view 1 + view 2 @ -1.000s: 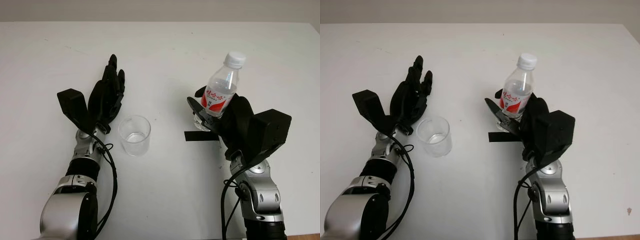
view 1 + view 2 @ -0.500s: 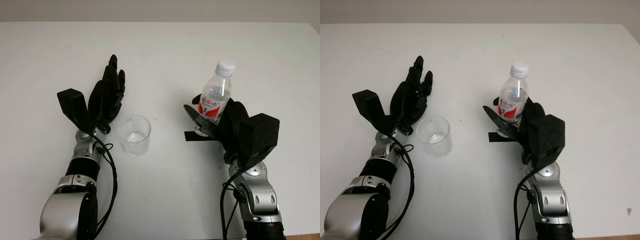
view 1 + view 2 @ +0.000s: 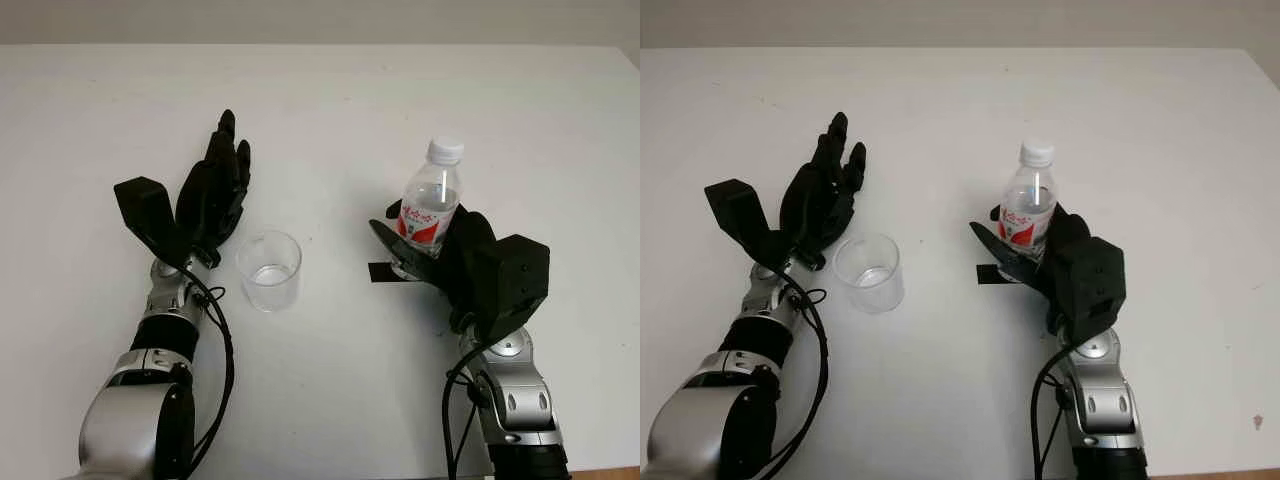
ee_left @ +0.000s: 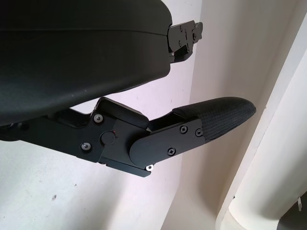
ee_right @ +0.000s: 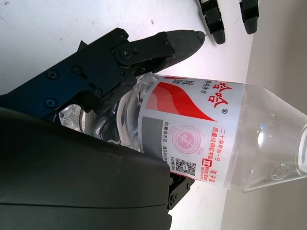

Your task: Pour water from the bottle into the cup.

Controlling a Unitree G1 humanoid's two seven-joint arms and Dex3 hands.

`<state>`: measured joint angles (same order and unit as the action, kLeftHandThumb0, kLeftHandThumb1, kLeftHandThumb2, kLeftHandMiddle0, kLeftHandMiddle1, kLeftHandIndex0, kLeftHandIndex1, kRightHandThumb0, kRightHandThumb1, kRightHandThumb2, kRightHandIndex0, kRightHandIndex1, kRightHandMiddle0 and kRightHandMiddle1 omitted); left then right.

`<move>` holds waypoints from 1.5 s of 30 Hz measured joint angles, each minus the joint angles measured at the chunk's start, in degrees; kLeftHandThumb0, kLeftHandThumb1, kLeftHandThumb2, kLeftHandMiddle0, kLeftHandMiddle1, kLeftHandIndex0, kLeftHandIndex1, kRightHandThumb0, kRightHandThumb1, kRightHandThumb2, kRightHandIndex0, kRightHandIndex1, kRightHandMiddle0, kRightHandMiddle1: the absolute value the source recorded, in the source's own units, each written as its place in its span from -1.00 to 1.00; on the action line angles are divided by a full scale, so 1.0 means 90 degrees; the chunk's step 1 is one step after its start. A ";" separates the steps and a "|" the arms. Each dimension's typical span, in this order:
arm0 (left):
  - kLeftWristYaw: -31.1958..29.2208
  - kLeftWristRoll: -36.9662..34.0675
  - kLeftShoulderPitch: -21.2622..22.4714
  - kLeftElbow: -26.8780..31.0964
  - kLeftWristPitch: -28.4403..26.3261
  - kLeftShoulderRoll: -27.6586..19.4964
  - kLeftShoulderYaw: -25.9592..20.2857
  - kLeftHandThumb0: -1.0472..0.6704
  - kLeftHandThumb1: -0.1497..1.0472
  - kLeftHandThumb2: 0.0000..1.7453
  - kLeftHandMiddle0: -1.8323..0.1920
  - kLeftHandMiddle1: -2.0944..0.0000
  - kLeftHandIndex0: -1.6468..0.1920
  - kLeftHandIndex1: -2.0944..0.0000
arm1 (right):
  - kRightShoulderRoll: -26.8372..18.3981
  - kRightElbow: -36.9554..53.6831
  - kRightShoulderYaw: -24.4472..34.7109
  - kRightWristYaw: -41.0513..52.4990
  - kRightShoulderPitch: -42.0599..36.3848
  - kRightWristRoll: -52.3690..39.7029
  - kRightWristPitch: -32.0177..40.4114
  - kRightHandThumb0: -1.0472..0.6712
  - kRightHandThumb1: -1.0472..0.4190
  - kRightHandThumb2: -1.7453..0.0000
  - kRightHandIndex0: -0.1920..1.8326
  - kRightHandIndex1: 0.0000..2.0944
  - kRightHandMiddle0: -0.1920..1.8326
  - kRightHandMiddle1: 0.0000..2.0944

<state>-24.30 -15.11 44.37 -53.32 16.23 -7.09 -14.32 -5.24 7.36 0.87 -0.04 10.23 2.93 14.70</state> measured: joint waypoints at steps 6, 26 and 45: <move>-0.0020 0.0001 -0.0001 -0.0029 -0.0020 -0.0006 -0.0014 -0.78 1.00 -0.14 1.00 1.00 1.00 1.00 | 0.0063 -0.0267 0.0008 0.0032 -0.0001 -0.0089 -0.0332 -0.36 -1.00 0.50 0.40 1.00 0.19 1.00; -0.0035 0.0001 -0.0001 -0.0043 -0.0080 -0.0091 -0.0012 -0.77 1.00 -0.14 1.00 1.00 1.00 1.00 | -0.0985 0.0021 -0.0308 0.1783 -0.0384 -0.0200 -0.0592 -0.67 -0.75 0.94 -0.97 -0.96 -0.99 -0.80; -0.0058 -0.0008 -0.0004 -0.0042 -0.0087 -0.0100 -0.0014 -0.76 1.00 -0.12 1.00 1.00 1.00 1.00 | -0.1411 0.0215 -0.0360 0.2005 -0.0707 0.0069 -0.0816 -0.95 -0.77 0.93 -1.00 -1.00 -1.00 -1.00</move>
<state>-24.83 -15.17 44.34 -53.70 15.45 -7.99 -14.45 -17.94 9.29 -2.37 18.00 3.86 3.55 7.35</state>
